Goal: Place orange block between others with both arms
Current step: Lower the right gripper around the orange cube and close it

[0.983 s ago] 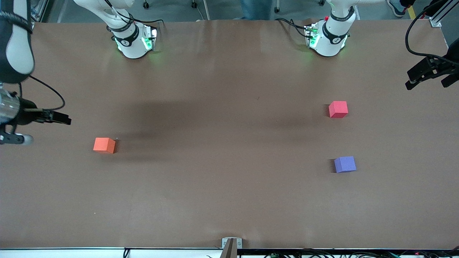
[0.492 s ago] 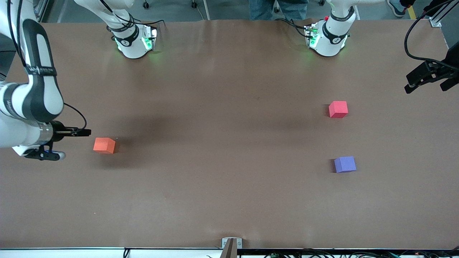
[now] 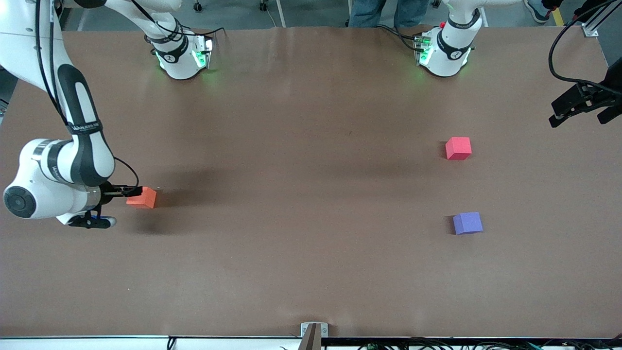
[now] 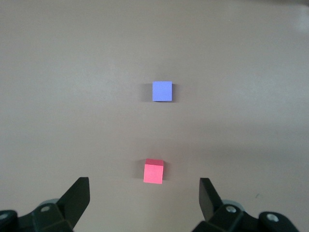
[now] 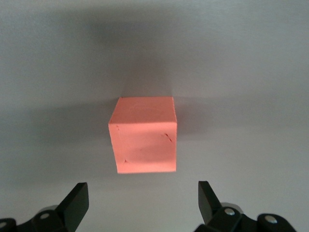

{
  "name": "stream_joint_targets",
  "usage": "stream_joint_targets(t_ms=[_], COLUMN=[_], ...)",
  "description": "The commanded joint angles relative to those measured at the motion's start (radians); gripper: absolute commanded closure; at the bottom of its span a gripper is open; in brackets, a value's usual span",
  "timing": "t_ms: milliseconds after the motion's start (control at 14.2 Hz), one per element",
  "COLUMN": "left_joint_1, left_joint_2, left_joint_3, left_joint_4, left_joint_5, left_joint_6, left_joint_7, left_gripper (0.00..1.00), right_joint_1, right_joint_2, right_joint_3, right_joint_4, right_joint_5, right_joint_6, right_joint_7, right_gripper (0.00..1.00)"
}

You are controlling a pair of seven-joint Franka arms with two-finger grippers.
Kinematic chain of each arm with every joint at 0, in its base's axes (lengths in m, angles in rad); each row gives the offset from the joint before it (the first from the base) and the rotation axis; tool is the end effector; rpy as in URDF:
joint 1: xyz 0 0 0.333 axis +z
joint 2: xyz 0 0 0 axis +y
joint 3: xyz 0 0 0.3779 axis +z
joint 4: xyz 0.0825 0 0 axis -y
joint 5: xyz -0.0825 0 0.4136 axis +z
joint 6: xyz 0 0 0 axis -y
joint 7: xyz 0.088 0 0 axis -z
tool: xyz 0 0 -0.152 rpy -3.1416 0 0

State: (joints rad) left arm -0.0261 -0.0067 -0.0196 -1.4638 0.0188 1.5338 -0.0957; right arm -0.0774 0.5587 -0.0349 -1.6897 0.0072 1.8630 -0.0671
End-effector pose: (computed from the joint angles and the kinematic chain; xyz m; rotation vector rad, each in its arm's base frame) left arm 0.5804 -0.0237 0.6956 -3.1248 -0.0803 -0.1217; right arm 0.6647 -0.0722 0.2409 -3.0617 0.0718 0.5964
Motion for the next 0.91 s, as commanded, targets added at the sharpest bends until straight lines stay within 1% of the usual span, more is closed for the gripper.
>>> stream_joint_targets(t_ms=[0,211,421,702,773,843], left_joint_1=[0.003,0.002,0.0,0.0,0.0,0.0], left_joint_2=[0.008,0.007,0.007,0.007,0.007,0.007], left_joint_3=[0.004,0.004,0.004,0.004,0.004,0.004], left_joint_4=[0.02,0.02,0.02,0.019,0.019,0.019], left_joint_5=[-0.003,-0.002,0.0,-0.003,-0.003,-0.003], left_joint_6=[0.003,0.003,0.003,0.006,0.011,0.011], left_joint_7=[0.004,0.004,0.004,0.002,0.002,0.002], left_gripper=[0.0,0.0,0.0,0.0,0.0,0.0], right_joint_1=[-0.004,-0.009,-0.005,-0.009,-0.007,-0.005], right_joint_2=[0.02,0.05,0.061,0.086,0.086,0.086], right_joint_3=[0.003,0.003,0.001,0.001,0.001,0.001], right_joint_4=[-0.001,-0.001,-0.001,-0.007,-0.007,-0.007], right_joint_5=[-0.001,-0.001,-0.001,-0.001,-0.001,-0.003], right_joint_6=[0.021,0.048,0.05,0.099,0.1,0.1], right_joint_7=[-0.025,-0.045,-0.046,-0.046,-0.046,-0.046], right_gripper=[0.0,0.0,0.0,0.0,0.01,0.08])
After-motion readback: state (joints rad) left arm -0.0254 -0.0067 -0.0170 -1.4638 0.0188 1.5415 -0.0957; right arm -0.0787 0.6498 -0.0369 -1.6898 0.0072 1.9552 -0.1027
